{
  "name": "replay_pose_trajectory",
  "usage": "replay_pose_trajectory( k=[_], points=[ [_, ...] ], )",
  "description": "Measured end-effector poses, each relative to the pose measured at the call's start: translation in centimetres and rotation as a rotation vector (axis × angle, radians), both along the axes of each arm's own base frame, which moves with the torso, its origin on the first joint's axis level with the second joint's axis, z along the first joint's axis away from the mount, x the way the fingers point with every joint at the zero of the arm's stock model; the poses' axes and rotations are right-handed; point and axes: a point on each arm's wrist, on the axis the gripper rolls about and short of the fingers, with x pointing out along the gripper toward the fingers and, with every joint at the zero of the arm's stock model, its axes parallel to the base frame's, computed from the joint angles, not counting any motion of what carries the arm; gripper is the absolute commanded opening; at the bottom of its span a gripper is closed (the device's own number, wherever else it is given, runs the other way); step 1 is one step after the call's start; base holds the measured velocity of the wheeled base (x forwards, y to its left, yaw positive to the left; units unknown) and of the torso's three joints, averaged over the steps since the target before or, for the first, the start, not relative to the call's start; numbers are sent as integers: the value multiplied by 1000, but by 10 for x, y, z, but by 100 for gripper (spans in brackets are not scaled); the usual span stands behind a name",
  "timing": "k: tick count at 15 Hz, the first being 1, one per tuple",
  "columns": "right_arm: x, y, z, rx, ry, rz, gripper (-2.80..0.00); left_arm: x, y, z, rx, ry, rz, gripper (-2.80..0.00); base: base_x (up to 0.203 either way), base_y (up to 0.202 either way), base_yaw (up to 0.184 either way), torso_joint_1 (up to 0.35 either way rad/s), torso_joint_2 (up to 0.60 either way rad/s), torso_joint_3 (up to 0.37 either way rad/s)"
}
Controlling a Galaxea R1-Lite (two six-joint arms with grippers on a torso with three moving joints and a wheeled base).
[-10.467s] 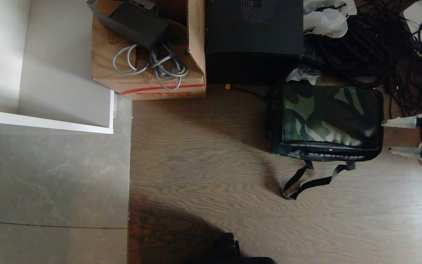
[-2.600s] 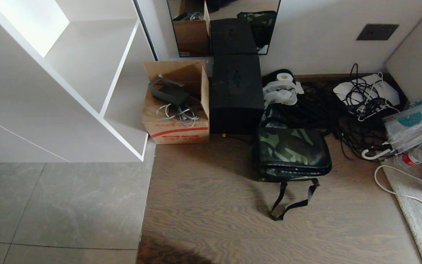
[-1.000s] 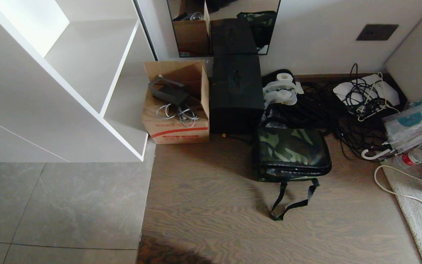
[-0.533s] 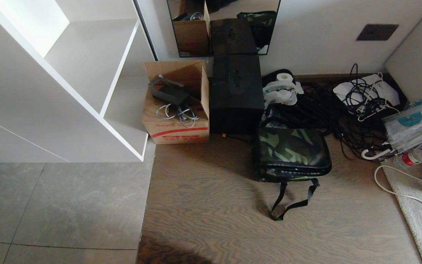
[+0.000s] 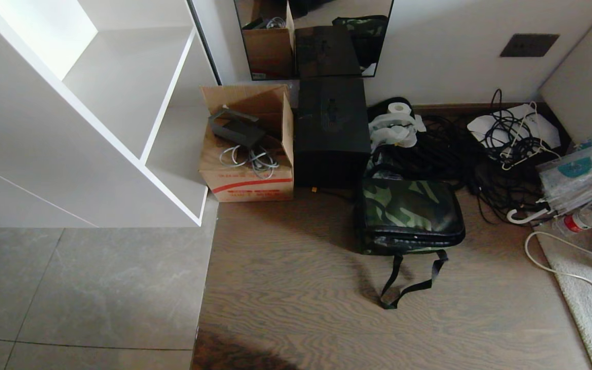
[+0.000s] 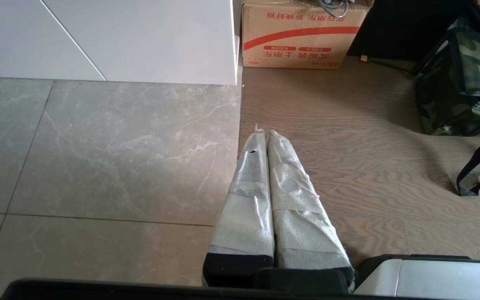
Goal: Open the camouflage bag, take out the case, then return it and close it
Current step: Open the top of the storage box
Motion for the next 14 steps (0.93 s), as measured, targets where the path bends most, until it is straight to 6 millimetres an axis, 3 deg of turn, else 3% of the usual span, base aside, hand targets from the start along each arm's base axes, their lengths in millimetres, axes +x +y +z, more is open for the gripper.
replay_pose_trajectory(
  k=[1, 2, 6, 9, 14],
  points=[
    [-1, 1, 1, 11, 9, 0, -280, 0, 0, 0, 0, 1, 0, -280, 0, 0, 0, 0, 0, 0],
    [0, 1, 3, 16, 16, -2, 0, 0, 0, 0, 0, 0, 0, -280, 0, 0, 0, 0, 0, 0],
    [8, -11, 5, 4, 109, 19, 0, 0, 0, 0, 0, 1, 0, -280, 0, 0, 0, 0, 0, 0],
    [26, -30, 7, -4, 185, 66, 0, 0, 0, 0, 0, 1, 0, -280, 0, 0, 0, 0, 0, 0],
    [93, -82, 56, 17, 174, -11, 0, 0, 0, 0, 0, 1, 0, -280, 0, 0, 0, 0, 0, 0]
  ],
)
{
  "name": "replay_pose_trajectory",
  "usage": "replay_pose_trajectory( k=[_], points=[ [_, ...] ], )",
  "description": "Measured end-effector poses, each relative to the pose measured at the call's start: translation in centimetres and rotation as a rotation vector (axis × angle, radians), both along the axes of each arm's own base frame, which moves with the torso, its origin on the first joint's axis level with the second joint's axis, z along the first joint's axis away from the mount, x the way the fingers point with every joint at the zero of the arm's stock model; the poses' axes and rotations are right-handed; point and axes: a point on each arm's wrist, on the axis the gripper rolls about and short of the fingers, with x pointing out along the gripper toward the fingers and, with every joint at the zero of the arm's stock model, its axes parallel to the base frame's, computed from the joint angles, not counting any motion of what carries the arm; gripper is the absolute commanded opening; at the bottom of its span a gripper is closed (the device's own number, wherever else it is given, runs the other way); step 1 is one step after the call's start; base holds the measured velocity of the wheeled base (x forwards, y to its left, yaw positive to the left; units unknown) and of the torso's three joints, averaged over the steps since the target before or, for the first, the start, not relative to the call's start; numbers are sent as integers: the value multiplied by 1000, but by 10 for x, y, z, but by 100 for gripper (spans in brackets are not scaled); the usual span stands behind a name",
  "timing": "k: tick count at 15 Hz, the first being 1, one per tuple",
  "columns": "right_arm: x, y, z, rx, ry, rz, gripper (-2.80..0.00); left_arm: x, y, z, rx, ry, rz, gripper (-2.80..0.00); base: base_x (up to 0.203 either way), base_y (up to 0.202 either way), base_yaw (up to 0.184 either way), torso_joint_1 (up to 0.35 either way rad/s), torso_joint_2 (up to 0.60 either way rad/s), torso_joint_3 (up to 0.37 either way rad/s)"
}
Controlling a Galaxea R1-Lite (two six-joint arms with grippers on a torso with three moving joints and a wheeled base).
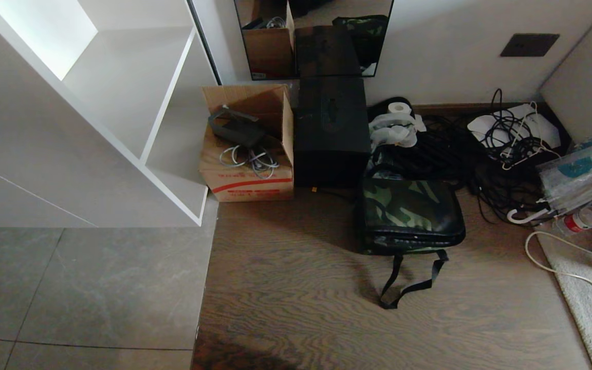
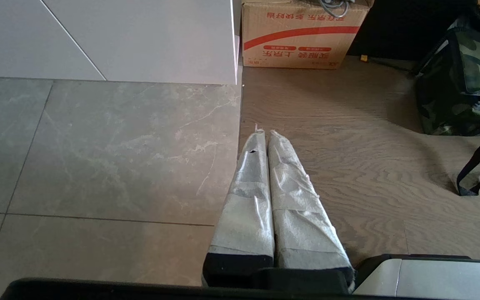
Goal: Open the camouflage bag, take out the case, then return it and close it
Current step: Open the top of the storage box
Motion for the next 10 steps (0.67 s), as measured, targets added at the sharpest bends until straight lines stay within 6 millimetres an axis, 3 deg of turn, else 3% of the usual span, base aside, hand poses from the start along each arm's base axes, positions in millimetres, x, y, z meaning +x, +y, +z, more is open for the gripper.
replay_pose_trajectory(
  k=[2, 6, 8, 10],
  points=[
    [29, -22, 16, 6, 28, -117, 0, 0, 0, 0, 0, 0, 0, -280, 0, 0, 0, 0, 0, 0],
    [87, -56, 13, -64, 175, -397, 0, 0, 0, 0, 0, 0, 0, -280, 0, 0, 0, 0, 0, 0],
    [120, -62, 5, -103, 160, -524, 0, 0, 0, 0, 0, 0, 0, -280, 0, 0, 0, 0, 0, 0],
    [159, -56, -8, -52, 76, -592, 0, 0, 0, 0, 0, 0, 0, -280, 0, 0, 0, 0, 0, 0]
  ],
)
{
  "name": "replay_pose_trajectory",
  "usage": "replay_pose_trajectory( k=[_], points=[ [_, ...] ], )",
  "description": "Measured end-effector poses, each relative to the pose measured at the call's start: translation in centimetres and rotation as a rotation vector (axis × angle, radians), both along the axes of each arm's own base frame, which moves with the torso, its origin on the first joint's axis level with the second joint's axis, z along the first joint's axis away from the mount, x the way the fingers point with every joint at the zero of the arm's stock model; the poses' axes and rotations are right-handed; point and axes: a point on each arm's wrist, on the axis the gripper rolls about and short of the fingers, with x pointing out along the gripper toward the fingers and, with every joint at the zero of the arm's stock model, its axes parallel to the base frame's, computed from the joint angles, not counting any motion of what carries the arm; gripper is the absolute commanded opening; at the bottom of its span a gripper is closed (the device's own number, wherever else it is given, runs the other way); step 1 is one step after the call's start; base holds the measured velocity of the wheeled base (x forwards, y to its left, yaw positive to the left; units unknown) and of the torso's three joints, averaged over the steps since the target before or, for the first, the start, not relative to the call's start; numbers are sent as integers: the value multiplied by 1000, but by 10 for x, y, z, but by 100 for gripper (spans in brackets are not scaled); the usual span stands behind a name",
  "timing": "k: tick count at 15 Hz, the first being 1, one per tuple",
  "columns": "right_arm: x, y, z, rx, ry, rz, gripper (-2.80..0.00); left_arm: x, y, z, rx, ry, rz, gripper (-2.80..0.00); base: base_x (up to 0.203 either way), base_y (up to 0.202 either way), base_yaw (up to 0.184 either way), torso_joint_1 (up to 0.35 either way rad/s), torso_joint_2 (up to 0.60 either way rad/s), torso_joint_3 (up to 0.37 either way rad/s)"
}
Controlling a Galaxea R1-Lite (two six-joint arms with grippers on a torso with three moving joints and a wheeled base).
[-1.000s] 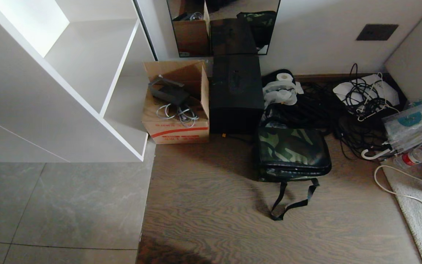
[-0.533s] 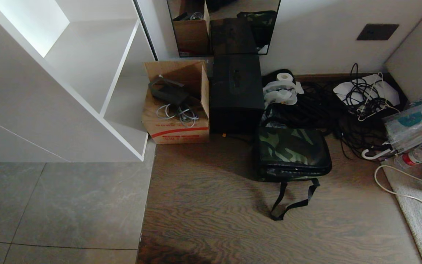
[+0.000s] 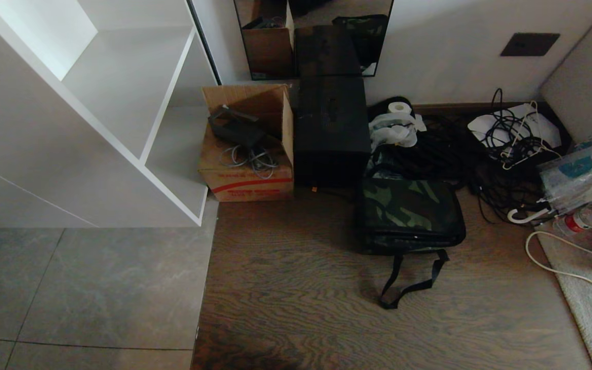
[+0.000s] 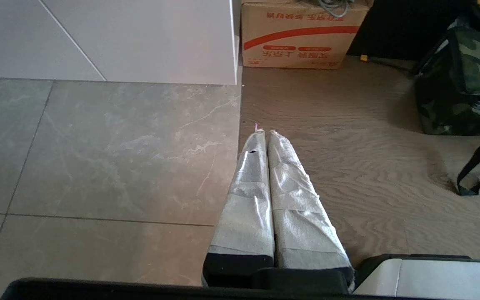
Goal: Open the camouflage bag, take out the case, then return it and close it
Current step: Open the top of the storage box
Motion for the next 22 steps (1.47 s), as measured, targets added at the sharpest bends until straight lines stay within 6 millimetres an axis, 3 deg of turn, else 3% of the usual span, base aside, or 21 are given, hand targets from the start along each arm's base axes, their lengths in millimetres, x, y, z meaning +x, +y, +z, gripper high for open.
replay_pose_trajectory(
  k=[2, 5, 9, 15, 22],
  points=[
    [34, 19, -25, 80, -56, -35, 0, 0, 0, 0, 0, 0, 0, -280, 0, 0, 0, 0, 0, 0],
    [68, 50, -72, 149, -104, -22, 0, 0, 0, 0, 0, 0, 0, -280, 0, 0, 0, 0, 0, 0],
    [111, 114, -121, 182, -211, 77, 0, 0, 0, 0, 0, 0, 0, -280, 0, 0, 0, 0, 0, 0],
    [139, 155, -159, 125, -199, 127, 0, 0, 0, 0, 0, 0, 0, -280, 0, 0, 0, 0, 0, 0],
    [143, 170, -211, -7, -31, 102, 0, 0, 0, 0, 0, 0, 0, -280, 0, 0, 0, 0, 0, 0]
  ],
)
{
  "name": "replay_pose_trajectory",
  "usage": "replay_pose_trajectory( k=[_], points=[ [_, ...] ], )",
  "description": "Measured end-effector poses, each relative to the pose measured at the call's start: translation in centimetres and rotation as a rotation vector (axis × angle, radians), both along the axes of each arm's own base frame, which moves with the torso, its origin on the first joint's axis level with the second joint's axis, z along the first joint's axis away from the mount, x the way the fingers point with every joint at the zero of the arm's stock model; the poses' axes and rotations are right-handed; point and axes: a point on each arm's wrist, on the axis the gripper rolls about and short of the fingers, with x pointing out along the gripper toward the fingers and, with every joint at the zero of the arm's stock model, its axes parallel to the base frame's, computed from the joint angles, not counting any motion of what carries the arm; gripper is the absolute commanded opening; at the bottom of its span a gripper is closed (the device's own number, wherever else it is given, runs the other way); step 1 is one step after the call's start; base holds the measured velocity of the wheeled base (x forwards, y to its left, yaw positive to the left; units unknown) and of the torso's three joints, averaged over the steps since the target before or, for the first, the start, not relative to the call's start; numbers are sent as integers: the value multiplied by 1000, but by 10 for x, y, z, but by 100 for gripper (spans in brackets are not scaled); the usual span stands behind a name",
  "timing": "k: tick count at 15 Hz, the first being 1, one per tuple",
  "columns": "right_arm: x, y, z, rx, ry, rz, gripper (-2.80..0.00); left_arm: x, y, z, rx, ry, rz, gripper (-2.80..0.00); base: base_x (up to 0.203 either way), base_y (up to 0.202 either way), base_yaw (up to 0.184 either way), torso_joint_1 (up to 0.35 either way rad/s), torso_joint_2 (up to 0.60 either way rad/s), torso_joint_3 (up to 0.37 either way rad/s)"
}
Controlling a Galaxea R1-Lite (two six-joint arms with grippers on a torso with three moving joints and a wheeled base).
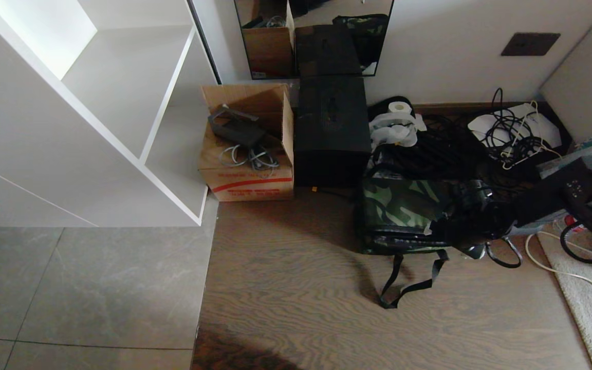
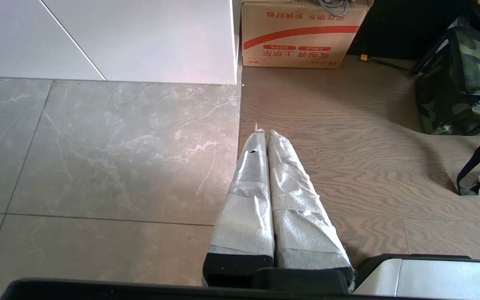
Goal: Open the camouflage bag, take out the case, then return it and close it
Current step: Open the top of the storage box
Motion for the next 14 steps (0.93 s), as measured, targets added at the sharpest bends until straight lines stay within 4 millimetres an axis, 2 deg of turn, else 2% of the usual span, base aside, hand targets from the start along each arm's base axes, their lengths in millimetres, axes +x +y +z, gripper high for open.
replay_pose_trajectory(
  k=[3, 7, 10, 14],
  points=[
    [2, 14, -19, -22, 34, 16, 0, 0, 0, 0, 0, 0, 0, -280, 0, 0, 0, 0, 0, 0],
    [19, 23, -24, -32, -10, 26, 0, 0, 0, 0, 0, -1, 0, -280, 0, 0, 0, 0, 0, 0],
    [31, 23, -24, -69, -23, 27, 0, 0, 0, 0, 0, -1, 0, -280, 0, 0, 0, 0, 0, 0],
    [30, 18, -34, -78, 48, 36, 0, 0, 0, 0, 0, 0, 0, -280, 0, 0, 0, 0, 0, 0]
  ],
)
